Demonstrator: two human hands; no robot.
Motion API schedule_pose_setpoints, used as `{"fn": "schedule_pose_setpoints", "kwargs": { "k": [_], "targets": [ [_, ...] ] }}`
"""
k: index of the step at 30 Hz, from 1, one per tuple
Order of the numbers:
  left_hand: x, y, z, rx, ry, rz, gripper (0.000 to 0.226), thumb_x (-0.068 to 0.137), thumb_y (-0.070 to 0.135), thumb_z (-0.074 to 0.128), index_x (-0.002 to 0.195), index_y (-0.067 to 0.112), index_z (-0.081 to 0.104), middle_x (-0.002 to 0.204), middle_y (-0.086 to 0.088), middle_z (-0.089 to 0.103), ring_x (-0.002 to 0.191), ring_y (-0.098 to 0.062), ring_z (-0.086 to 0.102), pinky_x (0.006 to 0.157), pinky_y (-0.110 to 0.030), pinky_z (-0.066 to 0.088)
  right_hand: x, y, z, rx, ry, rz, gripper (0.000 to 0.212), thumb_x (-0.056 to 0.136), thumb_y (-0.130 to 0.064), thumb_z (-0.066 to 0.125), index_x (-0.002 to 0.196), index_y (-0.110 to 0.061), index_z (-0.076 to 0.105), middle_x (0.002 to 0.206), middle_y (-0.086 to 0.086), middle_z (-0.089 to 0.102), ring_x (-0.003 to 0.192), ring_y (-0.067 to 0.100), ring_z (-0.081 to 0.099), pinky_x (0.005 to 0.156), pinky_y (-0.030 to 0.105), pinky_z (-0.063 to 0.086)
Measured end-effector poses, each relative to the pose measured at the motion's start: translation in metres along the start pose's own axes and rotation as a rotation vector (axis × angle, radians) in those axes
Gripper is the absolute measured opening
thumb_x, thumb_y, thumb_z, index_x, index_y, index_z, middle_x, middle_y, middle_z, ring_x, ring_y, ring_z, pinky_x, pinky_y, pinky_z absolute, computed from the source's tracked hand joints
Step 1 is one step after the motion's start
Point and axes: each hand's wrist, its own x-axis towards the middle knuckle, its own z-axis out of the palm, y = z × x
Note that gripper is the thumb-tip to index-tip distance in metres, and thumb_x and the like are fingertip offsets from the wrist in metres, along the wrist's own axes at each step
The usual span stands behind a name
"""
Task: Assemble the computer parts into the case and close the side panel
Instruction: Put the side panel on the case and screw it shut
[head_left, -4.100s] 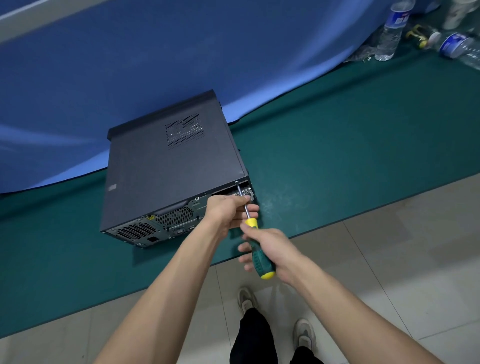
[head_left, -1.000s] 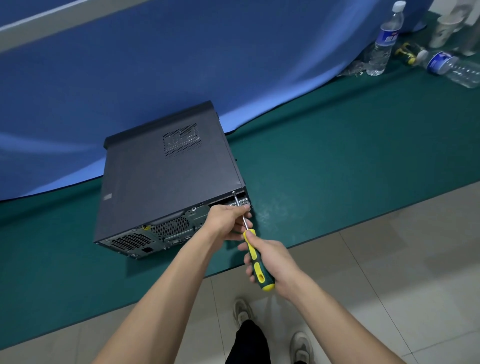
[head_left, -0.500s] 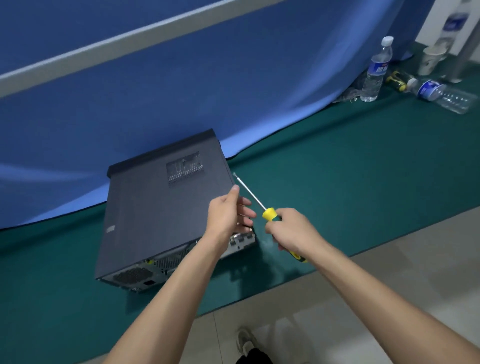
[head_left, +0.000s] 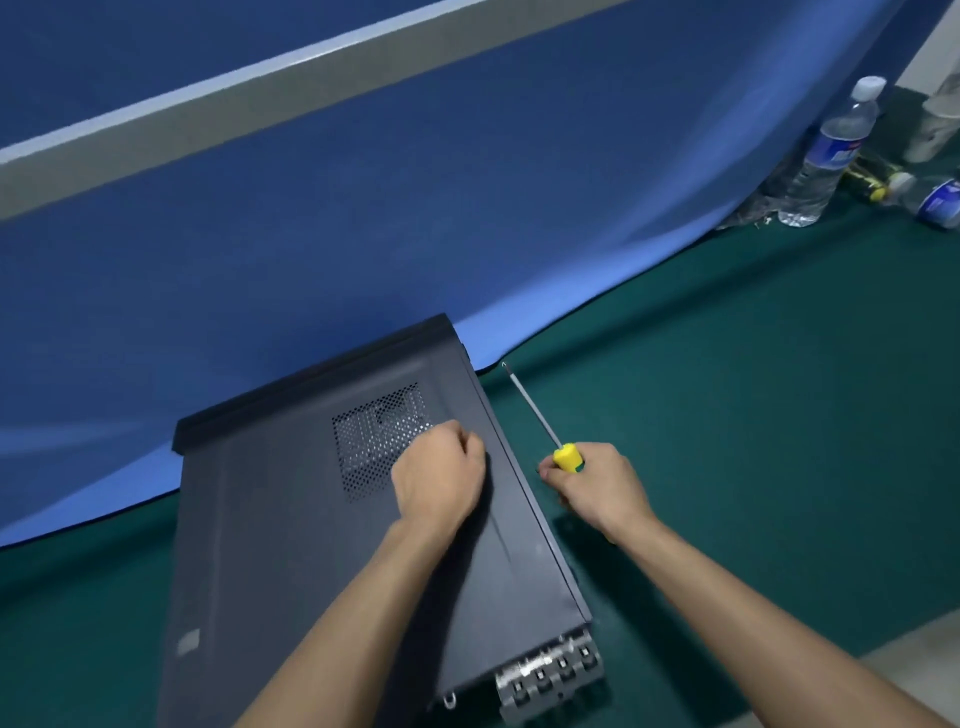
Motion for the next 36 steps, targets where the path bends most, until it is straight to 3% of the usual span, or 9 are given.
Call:
{"fn": "schedule_pose_setpoints", "kwargs": {
  "k": [3, 11, 15, 20, 25, 28, 31, 34, 36],
  "targets": [
    [0.01, -0.007, 0.015, 0.114, 0.088, 0.189, 0.029, 0.09, 0.027, 0.047, 0.064, 0.017, 0.037, 0.068, -0.006, 0.06, 0.064, -0.028, 0.055, 0.054, -0.03, 0.027, 0.033, 0.0, 0.019, 0.002, 0.008, 0.04, 0.015, 0.08, -0.025, 0.067, 0.066, -0.024, 0.066, 0.076, 0.001, 0.069, 0.078, 0.025, 0.062, 0.068, 0.032, 0.049],
    [0.015, -0.012, 0.024, 0.133, 0.17, 0.246, 0.033, 0.076, 0.021, 0.058, 0.057, 0.02, 0.032, 0.048, 0.001, 0.049, 0.043, -0.018, 0.036, 0.046, -0.023, 0.023, 0.099, 0.007, 0.057, 0.007, -0.006, 0.158, 0.002, 0.078, -0.025, 0.072, 0.079, -0.026, 0.072, 0.089, 0.002, 0.073, 0.088, 0.023, 0.066, 0.078, 0.031, 0.052],
    [0.015, -0.011, 0.024, 0.143, 0.181, 0.253, 0.03, 0.074, 0.023, 0.055, 0.056, 0.021, 0.031, 0.047, 0.003, 0.047, 0.042, -0.018, 0.041, 0.044, -0.022, 0.022, 0.111, 0.012, 0.068, -0.047, -0.024, 0.185, 0.007, 0.077, -0.027, 0.071, 0.072, -0.029, 0.066, 0.085, 0.0, 0.071, 0.084, 0.022, 0.065, 0.073, 0.028, 0.05],
    [0.016, -0.01, 0.024, 0.165, 0.195, 0.246, 0.029, 0.071, 0.023, 0.056, 0.053, 0.021, 0.034, 0.045, 0.005, 0.046, 0.04, -0.015, 0.039, 0.043, -0.02, 0.019, 0.116, 0.014, 0.077, -0.105, 0.024, 0.221, 0.025, 0.079, -0.03, 0.063, 0.058, -0.019, 0.055, 0.061, -0.002, 0.058, 0.067, 0.027, 0.057, 0.057, 0.026, 0.038],
    [0.016, -0.009, 0.024, 0.161, 0.203, 0.242, 0.029, 0.072, 0.024, 0.055, 0.054, 0.021, 0.032, 0.045, 0.005, 0.047, 0.04, -0.016, 0.038, 0.044, -0.02, 0.02, 0.114, 0.016, 0.081, -0.168, 0.038, 0.218, 0.03, 0.084, -0.031, 0.057, 0.061, -0.013, 0.053, 0.062, 0.004, 0.056, 0.062, 0.03, 0.054, 0.056, 0.026, 0.038],
    [0.016, -0.011, 0.025, 0.125, 0.232, 0.262, 0.027, 0.076, 0.027, 0.047, 0.055, 0.022, 0.03, 0.046, 0.005, 0.046, 0.043, -0.013, 0.031, 0.045, -0.02, 0.021, 0.109, 0.018, 0.076, -0.039, 0.027, 0.27, 0.026, 0.08, -0.028, 0.065, 0.062, -0.011, 0.056, 0.062, 0.005, 0.057, 0.064, 0.03, 0.056, 0.058, 0.029, 0.042],
    [0.013, -0.011, 0.022, 0.084, 0.228, 0.292, 0.027, 0.084, 0.029, 0.043, 0.061, 0.022, 0.031, 0.054, 0.004, 0.047, 0.047, -0.015, 0.04, 0.046, -0.022, 0.027, 0.096, 0.019, 0.061, 0.23, 0.016, 0.303, 0.017, 0.076, -0.02, 0.073, 0.065, -0.01, 0.066, 0.058, 0.009, 0.06, 0.056, 0.027, 0.055, 0.062, 0.04, 0.051],
    [0.006, -0.01, 0.015, -0.007, 0.208, 0.323, 0.025, 0.091, 0.029, 0.038, 0.069, 0.019, 0.038, 0.068, 0.001, 0.047, 0.056, -0.016, 0.041, 0.048, -0.029, 0.034, 0.07, 0.015, 0.035, 0.401, 0.027, 0.252, 0.018, 0.077, -0.012, 0.075, 0.061, -0.017, 0.067, 0.046, 0.001, 0.053, 0.038, 0.012, 0.048, 0.048, 0.024, 0.044],
    [-0.003, -0.01, 0.01, -0.083, 0.153, 0.325, 0.019, 0.093, 0.024, 0.043, 0.08, 0.014, 0.053, 0.081, 0.001, 0.053, 0.066, -0.018, 0.051, 0.056, -0.034, 0.044, 0.048, 0.006, 0.015, 0.521, 0.023, 0.203, 0.016, 0.078, -0.009, 0.074, 0.064, -0.014, 0.068, 0.041, -0.004, 0.047, 0.031, 0.006, 0.042, 0.039, 0.016, 0.038]
  ]
}}
